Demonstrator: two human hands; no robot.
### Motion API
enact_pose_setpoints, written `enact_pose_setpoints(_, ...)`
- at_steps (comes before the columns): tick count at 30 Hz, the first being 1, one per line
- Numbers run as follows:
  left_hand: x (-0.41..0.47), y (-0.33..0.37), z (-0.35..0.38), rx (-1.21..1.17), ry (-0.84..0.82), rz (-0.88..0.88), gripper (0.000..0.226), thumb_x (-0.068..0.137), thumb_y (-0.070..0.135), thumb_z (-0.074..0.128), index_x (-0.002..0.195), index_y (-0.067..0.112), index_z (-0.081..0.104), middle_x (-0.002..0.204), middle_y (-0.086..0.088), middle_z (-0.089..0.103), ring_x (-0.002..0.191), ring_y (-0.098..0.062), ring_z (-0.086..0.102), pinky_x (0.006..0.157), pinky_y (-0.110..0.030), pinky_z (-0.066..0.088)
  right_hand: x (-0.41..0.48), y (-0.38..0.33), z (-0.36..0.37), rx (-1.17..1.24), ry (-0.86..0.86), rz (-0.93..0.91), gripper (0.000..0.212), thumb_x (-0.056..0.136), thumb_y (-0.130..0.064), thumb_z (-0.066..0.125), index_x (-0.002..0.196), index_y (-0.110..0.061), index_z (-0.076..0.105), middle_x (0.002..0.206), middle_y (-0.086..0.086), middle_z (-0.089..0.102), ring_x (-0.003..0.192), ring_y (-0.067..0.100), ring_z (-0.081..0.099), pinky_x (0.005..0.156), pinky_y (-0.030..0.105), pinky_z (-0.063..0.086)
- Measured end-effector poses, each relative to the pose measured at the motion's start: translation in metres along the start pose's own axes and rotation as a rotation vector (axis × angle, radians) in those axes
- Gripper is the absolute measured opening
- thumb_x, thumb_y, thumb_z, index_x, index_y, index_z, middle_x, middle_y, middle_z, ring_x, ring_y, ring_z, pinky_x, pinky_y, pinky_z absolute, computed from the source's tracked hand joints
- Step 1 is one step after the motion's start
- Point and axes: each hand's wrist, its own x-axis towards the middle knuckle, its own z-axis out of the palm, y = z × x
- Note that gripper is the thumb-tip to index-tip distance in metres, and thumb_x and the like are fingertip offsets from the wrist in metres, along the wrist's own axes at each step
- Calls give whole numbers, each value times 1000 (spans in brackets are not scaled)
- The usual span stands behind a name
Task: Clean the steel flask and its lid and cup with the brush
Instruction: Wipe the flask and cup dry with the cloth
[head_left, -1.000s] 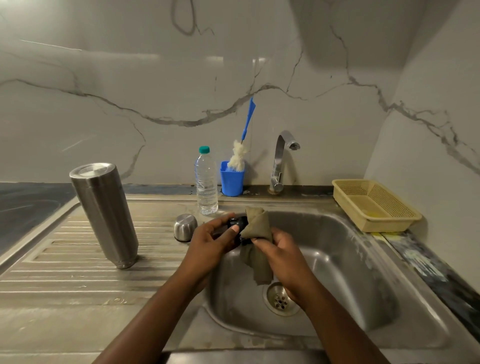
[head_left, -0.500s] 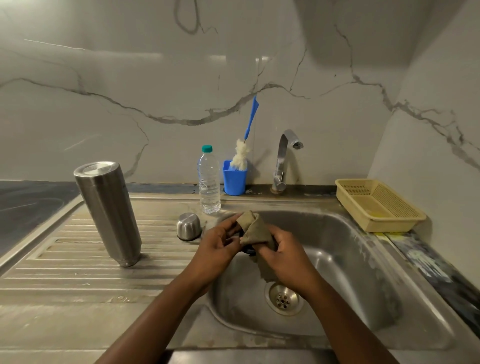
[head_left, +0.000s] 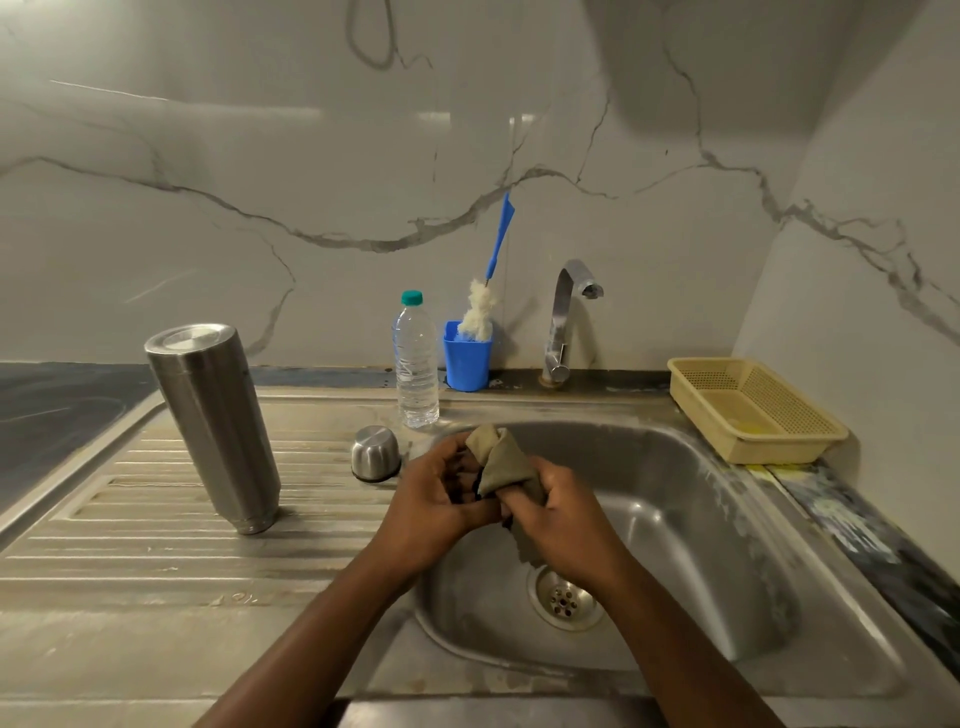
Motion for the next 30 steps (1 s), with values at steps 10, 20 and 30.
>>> enact_pose_setpoints(10,6,-2,4,-105,62,-57,85,79,-5,86,150,25,50,116,-2,79,111,-23,76,94,-40,63,5,-2,-4,-15,169,-60,8,88,-21,81,81,-23,78,72,0,73,68,22,71,61,36,60)
enact_pose_setpoints(20,3,-2,5,-146,62,-22,64,90,-7,74,145,21,56,129,-7,73,123,-18,70,97,-33,60,5,2,6,349,7,197,21,103,-36,59,117,-30,74,107,5,78,104,25,75,93,52,60)
enact_pose_setpoints(30,4,3,1,-187,82,-9,60,92,-6,72,145,20,57,130,3,74,125,-17,69,102,-33,58,4,-1,4,837,23,359,32,105,-14,55,132,-2,66,123,22,73,119,35,69,111,56,48)
